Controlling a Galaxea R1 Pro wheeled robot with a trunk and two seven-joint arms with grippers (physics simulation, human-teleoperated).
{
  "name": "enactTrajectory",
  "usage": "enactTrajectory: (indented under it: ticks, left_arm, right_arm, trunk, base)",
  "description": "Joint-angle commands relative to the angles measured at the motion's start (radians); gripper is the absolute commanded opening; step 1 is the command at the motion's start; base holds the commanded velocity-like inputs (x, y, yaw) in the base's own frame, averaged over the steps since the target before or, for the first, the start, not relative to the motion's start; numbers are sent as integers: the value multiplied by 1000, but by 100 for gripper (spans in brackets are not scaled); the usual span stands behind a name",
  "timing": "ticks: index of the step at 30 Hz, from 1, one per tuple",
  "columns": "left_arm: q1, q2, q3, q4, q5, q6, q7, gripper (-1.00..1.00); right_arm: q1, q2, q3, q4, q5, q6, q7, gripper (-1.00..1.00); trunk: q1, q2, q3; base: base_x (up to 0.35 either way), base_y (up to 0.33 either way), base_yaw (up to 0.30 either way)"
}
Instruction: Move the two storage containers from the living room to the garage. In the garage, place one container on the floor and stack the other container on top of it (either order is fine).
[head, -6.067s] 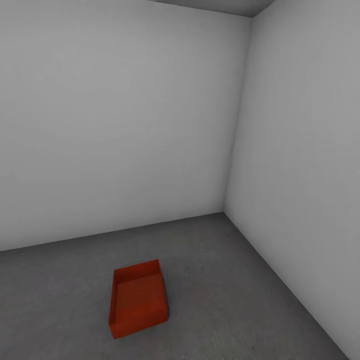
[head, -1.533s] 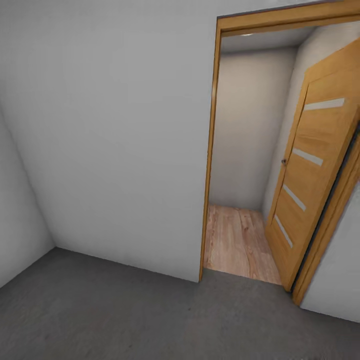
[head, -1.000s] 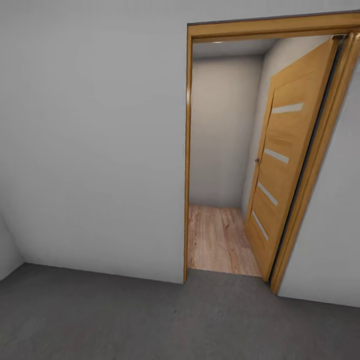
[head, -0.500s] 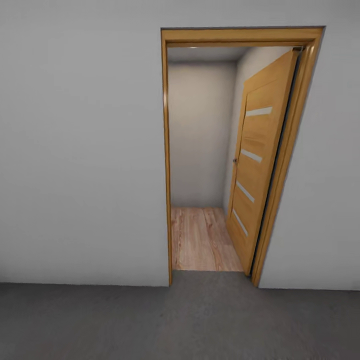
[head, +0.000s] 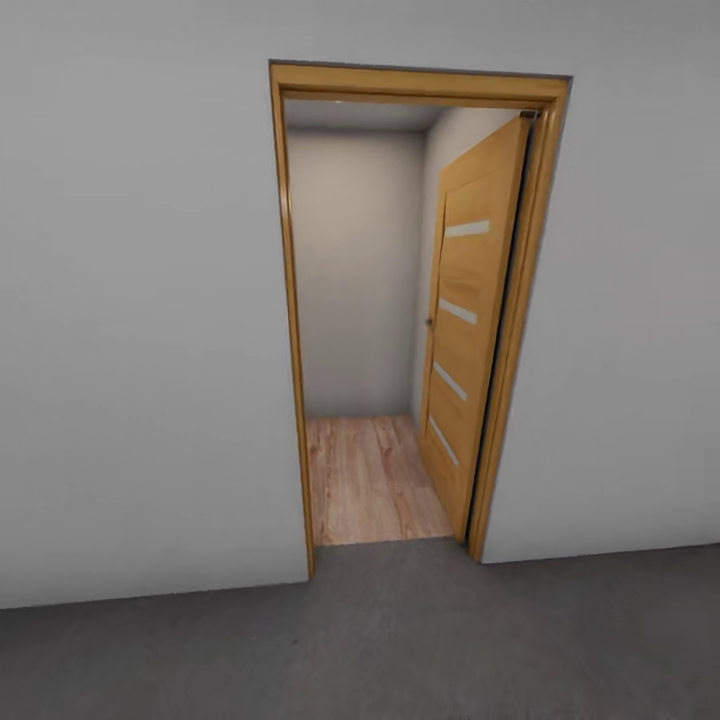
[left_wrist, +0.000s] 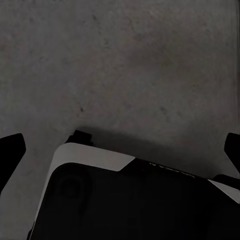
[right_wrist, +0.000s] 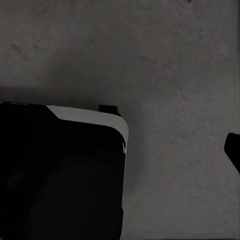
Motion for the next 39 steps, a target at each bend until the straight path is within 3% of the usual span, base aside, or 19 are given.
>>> enactTrajectory:
  ticks: [1,12,39]
  left_arm:
    - [-1,0,-9,0,8,-3,3,100]
    - [-1,2,-9,0,8,-2,2,100]
    - [-1,6,-9,0,8,4,2,100]
  right_arm:
    - [-2,1,8,3,-4,-5,-3,100]
    - [-2,-2,9,3,-3,-4,-5,100]
    - [-2,-5,15,3,14,-3,-5,100]
  trunk:
    - [0,-2,-1]
    - [0,-2,0]
    - [0,-2,0]
  base:
    - [0,0,-235]
    - [89,0,-70]
    - [315,0,-1]
